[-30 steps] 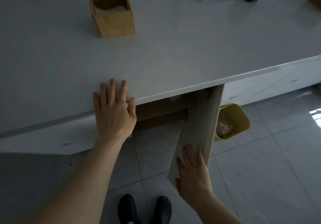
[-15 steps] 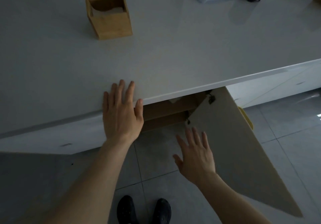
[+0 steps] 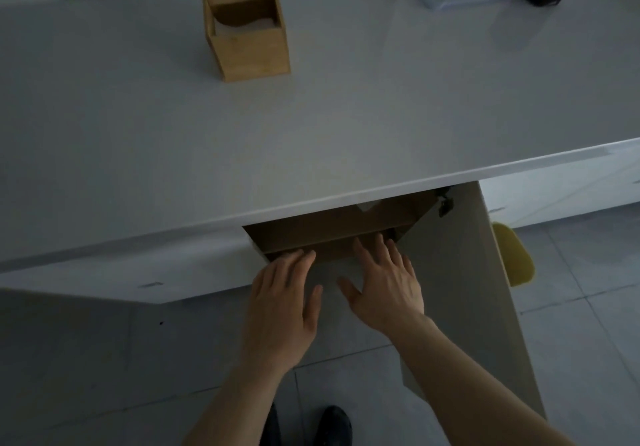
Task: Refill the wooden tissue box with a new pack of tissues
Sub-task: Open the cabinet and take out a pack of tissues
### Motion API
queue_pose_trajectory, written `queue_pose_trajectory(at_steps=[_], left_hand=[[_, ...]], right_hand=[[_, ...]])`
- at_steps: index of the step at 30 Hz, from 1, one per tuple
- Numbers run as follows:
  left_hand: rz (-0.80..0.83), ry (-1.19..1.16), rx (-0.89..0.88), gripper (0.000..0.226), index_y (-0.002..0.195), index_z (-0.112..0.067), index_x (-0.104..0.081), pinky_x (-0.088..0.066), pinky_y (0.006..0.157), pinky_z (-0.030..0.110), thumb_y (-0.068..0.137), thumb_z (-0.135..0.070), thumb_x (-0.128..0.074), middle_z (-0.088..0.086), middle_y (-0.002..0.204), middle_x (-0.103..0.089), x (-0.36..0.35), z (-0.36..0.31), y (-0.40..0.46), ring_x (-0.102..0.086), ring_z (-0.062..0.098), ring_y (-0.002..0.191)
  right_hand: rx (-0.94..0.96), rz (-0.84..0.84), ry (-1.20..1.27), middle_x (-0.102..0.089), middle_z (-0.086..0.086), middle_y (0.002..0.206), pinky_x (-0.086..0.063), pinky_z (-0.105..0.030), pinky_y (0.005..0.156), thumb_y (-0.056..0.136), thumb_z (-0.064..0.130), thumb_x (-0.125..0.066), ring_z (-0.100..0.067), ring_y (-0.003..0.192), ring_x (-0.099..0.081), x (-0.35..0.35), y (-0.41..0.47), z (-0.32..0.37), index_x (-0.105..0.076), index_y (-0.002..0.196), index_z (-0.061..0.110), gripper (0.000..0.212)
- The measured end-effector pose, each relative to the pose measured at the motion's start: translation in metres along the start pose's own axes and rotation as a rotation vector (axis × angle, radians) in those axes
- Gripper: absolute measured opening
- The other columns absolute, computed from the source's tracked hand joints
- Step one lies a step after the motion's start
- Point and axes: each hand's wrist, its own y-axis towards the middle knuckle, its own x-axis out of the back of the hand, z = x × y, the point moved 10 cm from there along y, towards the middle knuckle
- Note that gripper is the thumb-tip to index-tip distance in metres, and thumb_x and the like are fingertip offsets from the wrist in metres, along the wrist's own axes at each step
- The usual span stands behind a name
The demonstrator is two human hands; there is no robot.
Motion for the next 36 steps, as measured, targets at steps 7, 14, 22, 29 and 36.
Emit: queue_pose_trajectory(at_steps=[7,14,22,29,36], left_hand=[[0.048,-0.176,0.151,0.054,0.151,-0.029,-0.035,-0.038,0.114,0.042,0.101,-0.048,-0.035,-0.004,0.152,-0.044,-0.056,0.025,0.027,-0.042,0.019,0.139],[0.036,-0.352,0.194,0.050,0.149,-0.029,-0.039,-0.042,0.111,0.044,0.101,-0.045,-0.041,-0.002,0.155,-0.042,-0.122,0.038,0.063,-0.041,0.021,0.140],[0.007,-0.406,0.154,0.054,0.152,-0.032,-0.034,-0.042,0.111,0.044,0.101,-0.044,-0.043,0.002,0.155,-0.043,-0.177,0.050,0.132,-0.043,0.023,0.140],[-0.082,-0.391,0.065,0.053,0.150,-0.021,-0.042,-0.036,0.115,0.045,0.099,-0.032,-0.052,0.011,0.152,-0.046,-0.217,0.044,0.202,-0.041,0.030,0.140],[-0.092,-0.185,-0.045,0.058,0.155,-0.030,-0.028,-0.022,0.119,0.041,0.099,-0.034,-0.044,0.004,0.162,-0.032,-0.246,0.032,0.255,-0.029,0.028,0.146]], right_hand=[[-0.082,-0.017,0.104,-0.020,-0.009,0.168,-0.036,-0.048,0.117,0.092,0.059,-0.051,-0.032,0.153,-0.020,-0.029,0.012,-0.020,-0.022,0.157,0.031,0.077],[-0.165,-0.110,0.317,-0.049,-0.006,0.148,-0.054,-0.044,0.094,0.090,0.047,-0.060,-0.032,0.125,-0.055,-0.066,0.054,-0.052,-0.049,0.140,0.024,0.057],[-0.195,-0.253,0.430,-0.043,-0.012,0.157,-0.048,-0.048,0.104,0.089,0.039,-0.061,-0.036,0.138,-0.046,-0.091,0.114,-0.089,-0.041,0.152,0.025,0.068],[-0.201,-0.394,0.482,-0.051,-0.013,0.148,-0.053,-0.042,0.095,0.090,0.031,-0.065,-0.038,0.117,-0.063,-0.101,0.165,-0.118,-0.049,0.147,0.022,0.060],[-0.203,-0.554,0.356,-0.057,-0.011,0.143,-0.050,-0.040,0.095,0.091,0.026,-0.061,-0.037,0.122,-0.059,-0.097,0.199,-0.134,-0.050,0.146,0.019,0.057]])
